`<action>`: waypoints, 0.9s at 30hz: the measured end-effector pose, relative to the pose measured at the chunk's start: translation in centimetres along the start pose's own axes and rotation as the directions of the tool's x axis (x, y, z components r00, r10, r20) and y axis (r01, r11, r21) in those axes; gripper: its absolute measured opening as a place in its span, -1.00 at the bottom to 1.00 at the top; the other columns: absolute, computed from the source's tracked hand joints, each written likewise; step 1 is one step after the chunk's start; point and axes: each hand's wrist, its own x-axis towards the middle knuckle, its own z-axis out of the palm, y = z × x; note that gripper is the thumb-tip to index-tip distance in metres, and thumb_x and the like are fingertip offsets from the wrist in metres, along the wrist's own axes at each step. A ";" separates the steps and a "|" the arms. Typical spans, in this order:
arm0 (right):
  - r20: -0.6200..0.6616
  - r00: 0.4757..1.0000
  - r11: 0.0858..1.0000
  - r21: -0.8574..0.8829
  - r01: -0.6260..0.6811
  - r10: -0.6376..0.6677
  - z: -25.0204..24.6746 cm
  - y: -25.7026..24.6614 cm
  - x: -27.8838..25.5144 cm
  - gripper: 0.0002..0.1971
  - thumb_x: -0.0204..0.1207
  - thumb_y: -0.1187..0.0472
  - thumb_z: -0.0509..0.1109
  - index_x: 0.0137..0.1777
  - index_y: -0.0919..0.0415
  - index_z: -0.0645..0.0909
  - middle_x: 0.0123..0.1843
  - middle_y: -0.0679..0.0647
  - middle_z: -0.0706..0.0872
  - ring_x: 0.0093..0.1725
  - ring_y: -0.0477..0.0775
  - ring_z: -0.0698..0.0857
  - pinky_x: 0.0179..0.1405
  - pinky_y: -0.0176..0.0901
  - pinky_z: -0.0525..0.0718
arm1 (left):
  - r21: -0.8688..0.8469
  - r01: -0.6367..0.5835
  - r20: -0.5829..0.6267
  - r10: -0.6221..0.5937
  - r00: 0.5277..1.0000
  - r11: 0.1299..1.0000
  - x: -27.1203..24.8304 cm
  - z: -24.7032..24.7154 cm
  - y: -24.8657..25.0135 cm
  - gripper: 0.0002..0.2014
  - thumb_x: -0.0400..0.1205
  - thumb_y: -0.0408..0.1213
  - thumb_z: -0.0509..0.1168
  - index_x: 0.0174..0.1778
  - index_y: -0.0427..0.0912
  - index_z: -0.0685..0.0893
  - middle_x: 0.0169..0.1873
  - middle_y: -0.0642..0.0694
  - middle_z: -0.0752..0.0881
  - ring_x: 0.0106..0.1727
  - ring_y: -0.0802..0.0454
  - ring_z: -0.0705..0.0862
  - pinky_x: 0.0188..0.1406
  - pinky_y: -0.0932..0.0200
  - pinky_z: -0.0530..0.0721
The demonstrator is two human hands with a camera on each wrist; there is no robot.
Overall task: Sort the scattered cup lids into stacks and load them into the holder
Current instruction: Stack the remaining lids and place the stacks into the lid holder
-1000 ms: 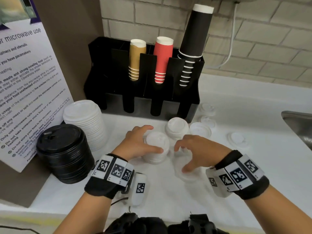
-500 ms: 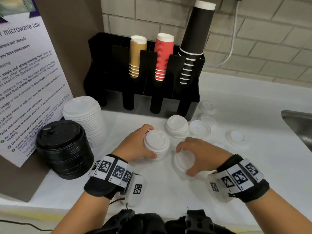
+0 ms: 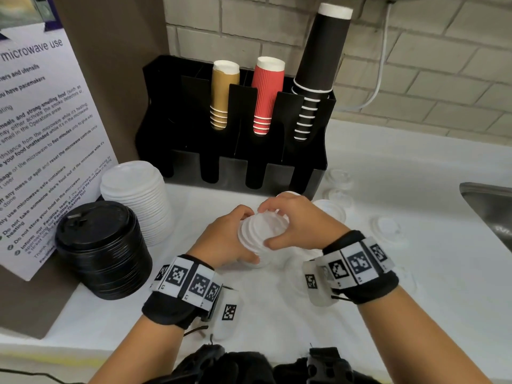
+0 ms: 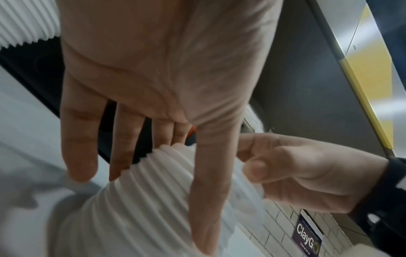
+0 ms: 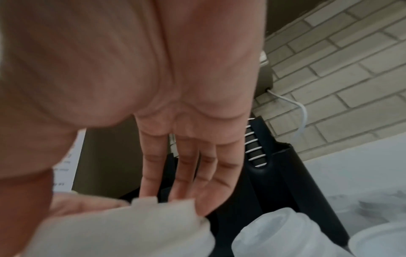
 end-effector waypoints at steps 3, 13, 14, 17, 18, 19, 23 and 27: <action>-0.007 1.000 1.000 -0.022 0.010 -0.010 0.5 -0.4 0.6 -0.42 0.23 0.06 0.64 0.29 0.01 0.60 0.08 -0.01 0.58 0.07 0.00 0.58 0.08 -0.19 0.57 | 0.005 0.008 0.004 -0.008 1.000 1.000 0.0 0.0 0.2 -0.07 0.21 -0.26 0.71 0.43 0.07 0.35 0.23 0.13 0.61 0.21 0.00 0.62 0.20 0.04 0.63; 0.031 0.998 0.998 -0.043 0.046 -0.045 1.3 -1.0 0.9 -0.40 0.25 0.10 0.61 0.34 0.06 0.63 0.13 0.10 0.64 0.13 0.04 0.58 0.17 -0.10 0.56 | -0.010 0.004 0.015 -0.004 1.000 1.000 0.5 0.0 -0.5 -0.13 0.17 -0.22 0.70 0.31 0.23 0.37 0.10 0.22 0.63 0.15 0.07 0.63 0.06 0.16 0.63; 0.039 0.998 0.997 -0.055 0.059 -0.057 1.3 -1.1 0.9 -0.42 0.26 0.09 0.60 0.35 0.05 0.64 0.12 0.11 0.66 0.13 0.05 0.58 0.18 -0.07 0.56 | -0.015 0.004 0.014 -0.004 1.000 1.000 0.5 0.0 -0.6 -0.17 0.17 -0.21 0.70 0.27 0.23 0.40 0.07 0.22 0.64 0.12 0.09 0.63 0.02 0.18 0.63; 0.051 0.997 0.996 -0.067 0.062 -0.058 1.1 -1.2 0.9 -0.42 0.28 0.10 0.58 0.35 0.08 0.63 0.15 0.10 0.69 0.16 0.05 0.60 0.21 -0.05 0.55 | -0.024 0.008 0.010 -0.008 1.000 1.000 0.6 0.0 -0.6 -0.21 0.15 -0.19 0.70 0.21 0.22 0.44 0.06 0.22 0.65 0.10 0.11 0.64 0.02 0.16 0.64; 0.050 0.997 0.996 -0.065 0.054 -0.051 1.0 -1.3 0.8 -0.42 0.27 0.10 0.58 0.35 0.09 0.63 0.17 0.09 0.69 0.16 0.05 0.61 0.22 -0.05 0.55 | -0.024 0.009 0.011 -0.008 1.000 1.000 0.6 0.0 -0.6 -0.21 0.15 -0.19 0.70 0.22 0.22 0.44 0.07 0.22 0.65 0.12 0.09 0.64 0.07 0.11 0.65; 0.055 0.997 0.996 -0.068 0.052 -0.048 1.0 -1.3 0.8 -0.42 0.28 0.11 0.59 0.35 0.10 0.63 0.18 0.08 0.69 0.17 0.05 0.61 0.23 -0.04 0.55 | -0.021 0.008 0.011 -0.008 1.000 1.000 0.6 0.0 -0.5 -0.20 0.15 -0.19 0.70 0.22 0.22 0.43 0.08 0.21 0.65 0.13 0.07 0.64 0.11 0.07 0.66; 0.029 0.999 0.999 -0.016 0.045 -0.044 0.4 -1.0 0.1 -0.42 0.32 0.06 0.62 0.36 0.08 0.59 0.22 0.02 0.59 0.16 -0.01 0.57 0.19 -0.16 0.58 | 0.002 0.000 0.032 0.000 0.999 1.000 0.4 0.0 -0.4 -0.13 0.14 -0.19 0.72 0.29 0.26 0.40 0.09 0.23 0.63 0.16 0.05 0.63 0.12 0.07 0.66; 0.019 0.999 0.998 -0.056 -0.033 0.034 -0.8 0.8 -1.6 -0.62 0.39 0.02 0.57 0.16 0.09 0.61 0.09 -0.03 0.56 0.00 -0.06 0.59 -0.16 -0.46 0.50 | -0.011 -0.004 0.064 0.005 0.998 1.000 0.0 -0.3 -0.2 0.02 0.13 -0.16 0.73 0.47 0.24 0.34 0.12 0.27 0.57 0.26 0.02 0.58 0.32 -0.02 0.59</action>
